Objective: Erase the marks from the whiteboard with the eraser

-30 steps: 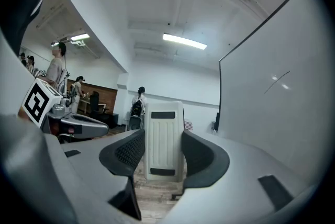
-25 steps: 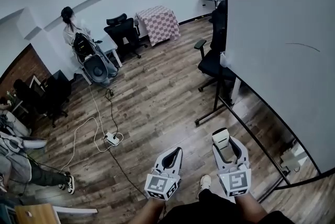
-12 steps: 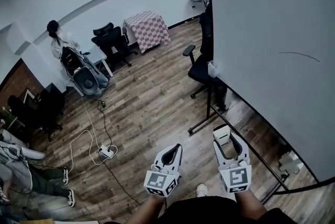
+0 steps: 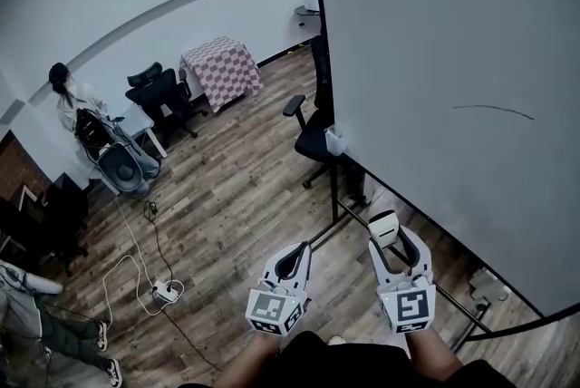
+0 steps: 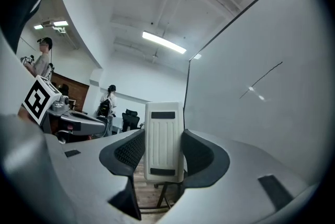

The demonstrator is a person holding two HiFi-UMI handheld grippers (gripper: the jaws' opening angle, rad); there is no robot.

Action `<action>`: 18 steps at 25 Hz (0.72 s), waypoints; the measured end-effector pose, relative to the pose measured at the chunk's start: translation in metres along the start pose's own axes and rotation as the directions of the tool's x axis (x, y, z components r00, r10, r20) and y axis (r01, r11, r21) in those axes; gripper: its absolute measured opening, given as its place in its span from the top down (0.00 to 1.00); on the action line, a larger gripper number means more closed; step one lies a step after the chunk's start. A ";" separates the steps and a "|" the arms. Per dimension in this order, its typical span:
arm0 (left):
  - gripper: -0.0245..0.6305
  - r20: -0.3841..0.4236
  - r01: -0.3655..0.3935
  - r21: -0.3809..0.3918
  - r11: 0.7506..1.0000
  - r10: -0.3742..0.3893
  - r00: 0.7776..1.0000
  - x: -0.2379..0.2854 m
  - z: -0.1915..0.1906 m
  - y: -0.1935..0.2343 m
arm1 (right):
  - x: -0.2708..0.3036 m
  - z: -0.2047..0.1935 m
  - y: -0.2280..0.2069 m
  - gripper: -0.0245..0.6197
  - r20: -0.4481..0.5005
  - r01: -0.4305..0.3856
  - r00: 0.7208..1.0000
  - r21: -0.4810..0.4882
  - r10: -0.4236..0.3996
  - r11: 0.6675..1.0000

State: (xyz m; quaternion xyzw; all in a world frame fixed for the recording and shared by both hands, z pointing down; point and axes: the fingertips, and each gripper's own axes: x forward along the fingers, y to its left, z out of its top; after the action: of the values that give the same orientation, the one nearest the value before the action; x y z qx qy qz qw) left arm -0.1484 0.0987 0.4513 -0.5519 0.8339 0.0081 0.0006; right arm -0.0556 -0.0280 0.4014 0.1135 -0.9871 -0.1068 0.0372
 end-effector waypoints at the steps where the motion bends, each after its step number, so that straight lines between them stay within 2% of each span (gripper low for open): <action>1: 0.93 0.003 0.014 0.004 1.000 -0.014 1.000 0.010 0.001 0.000 | 0.002 -0.002 -0.008 0.58 0.001 0.018 1.000 0.004 -0.018 1.000; 5: 0.93 0.008 0.079 0.003 0.997 -0.079 0.997 0.051 0.002 -0.006 | 0.012 -0.007 -0.041 0.58 0.021 0.082 0.996 -0.011 -0.082 0.997; 8: 0.93 0.003 0.162 -0.007 0.987 -0.162 0.987 0.087 -0.003 -0.020 | 0.017 -0.015 -0.069 0.58 -0.002 0.155 0.988 0.012 -0.155 0.988; 11: 0.93 0.015 0.249 0.005 0.968 -0.249 0.968 0.127 0.000 -0.030 | 0.030 -0.019 -0.094 0.58 -0.014 0.227 0.974 0.022 -0.227 0.974; 15: 0.93 0.030 0.318 0.025 0.948 -0.319 0.947 0.174 -0.006 -0.039 | 0.040 -0.032 -0.128 0.58 -0.014 0.305 0.952 0.007 -0.305 0.952; 18: 0.93 0.015 0.407 0.025 0.913 -0.408 0.913 0.201 -0.020 -0.051 | 0.033 -0.048 -0.146 0.58 -0.038 0.398 0.917 -0.004 -0.398 0.917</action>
State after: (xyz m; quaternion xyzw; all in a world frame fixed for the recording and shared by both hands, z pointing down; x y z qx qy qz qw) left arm -0.1799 -0.1062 0.4682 -0.7133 0.7007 0.0044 0.0164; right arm -0.0518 -0.1842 0.4175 0.3137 -0.9428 -0.1081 0.0335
